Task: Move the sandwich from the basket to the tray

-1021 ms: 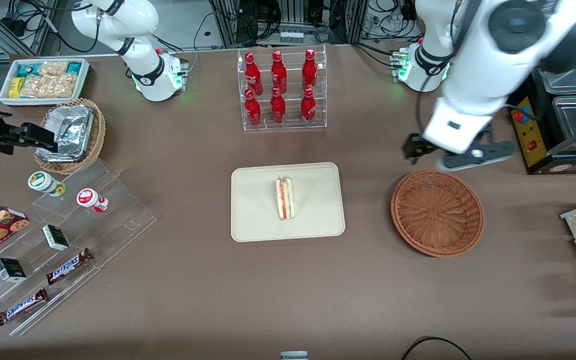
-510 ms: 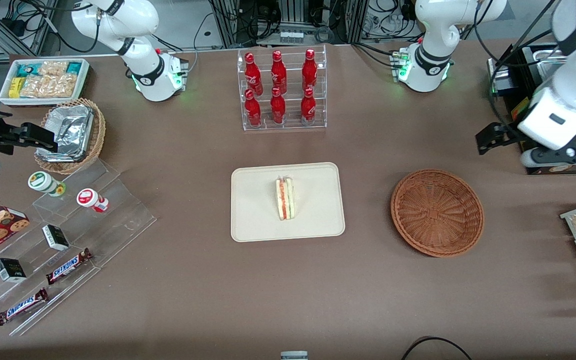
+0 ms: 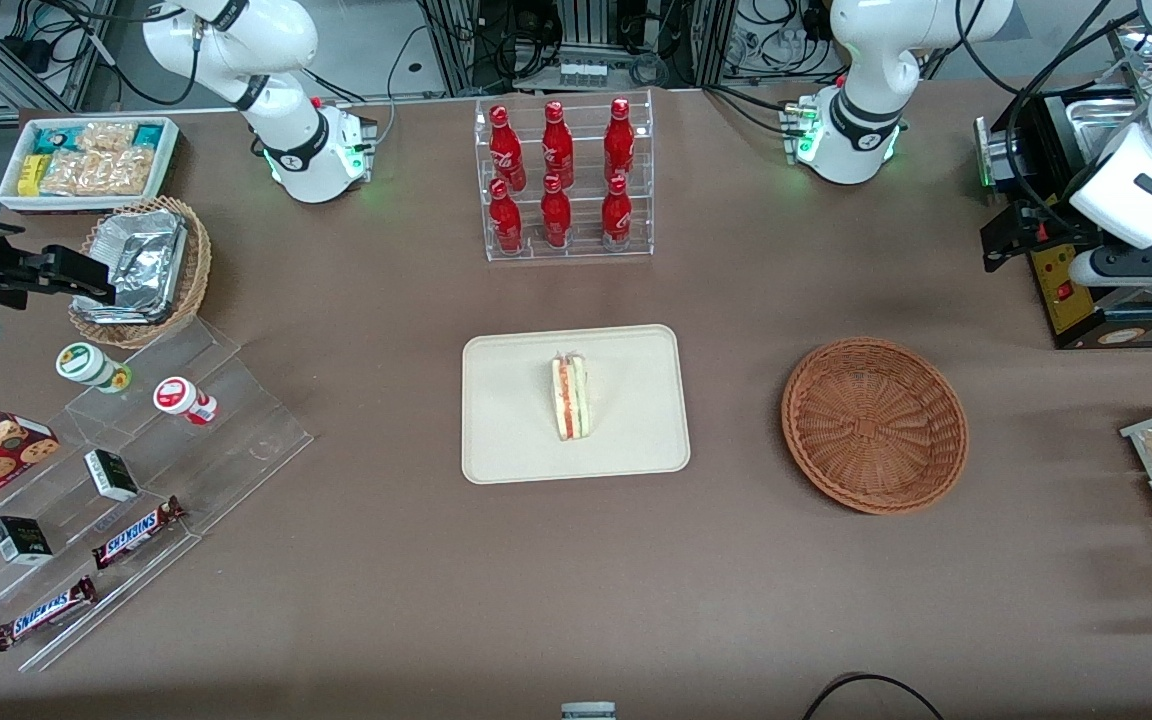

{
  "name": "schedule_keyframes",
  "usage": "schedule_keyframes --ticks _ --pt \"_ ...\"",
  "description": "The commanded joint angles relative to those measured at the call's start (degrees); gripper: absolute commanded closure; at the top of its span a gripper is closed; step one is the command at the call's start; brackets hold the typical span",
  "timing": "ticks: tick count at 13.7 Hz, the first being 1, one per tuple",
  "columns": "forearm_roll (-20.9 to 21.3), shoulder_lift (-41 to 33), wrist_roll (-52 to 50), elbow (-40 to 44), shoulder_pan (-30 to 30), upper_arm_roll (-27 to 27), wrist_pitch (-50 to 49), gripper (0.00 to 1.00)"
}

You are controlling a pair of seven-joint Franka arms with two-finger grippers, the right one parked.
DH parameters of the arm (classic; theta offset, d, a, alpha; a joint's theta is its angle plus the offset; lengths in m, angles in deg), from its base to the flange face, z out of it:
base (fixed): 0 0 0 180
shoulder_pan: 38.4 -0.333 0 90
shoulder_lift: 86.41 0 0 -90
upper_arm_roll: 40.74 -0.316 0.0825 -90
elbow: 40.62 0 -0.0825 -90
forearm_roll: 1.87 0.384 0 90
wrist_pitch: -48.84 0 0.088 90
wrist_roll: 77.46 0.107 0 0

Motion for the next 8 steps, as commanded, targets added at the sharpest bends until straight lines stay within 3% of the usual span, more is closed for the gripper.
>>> schedule_keyframes --ticks 1,8 --pt "-0.4 3.3 0.8 5.6 1.0 -0.7 -0.7 0.01" --pt "2.3 5.1 0.8 9.2 1.0 -1.2 -1.8 0.01"
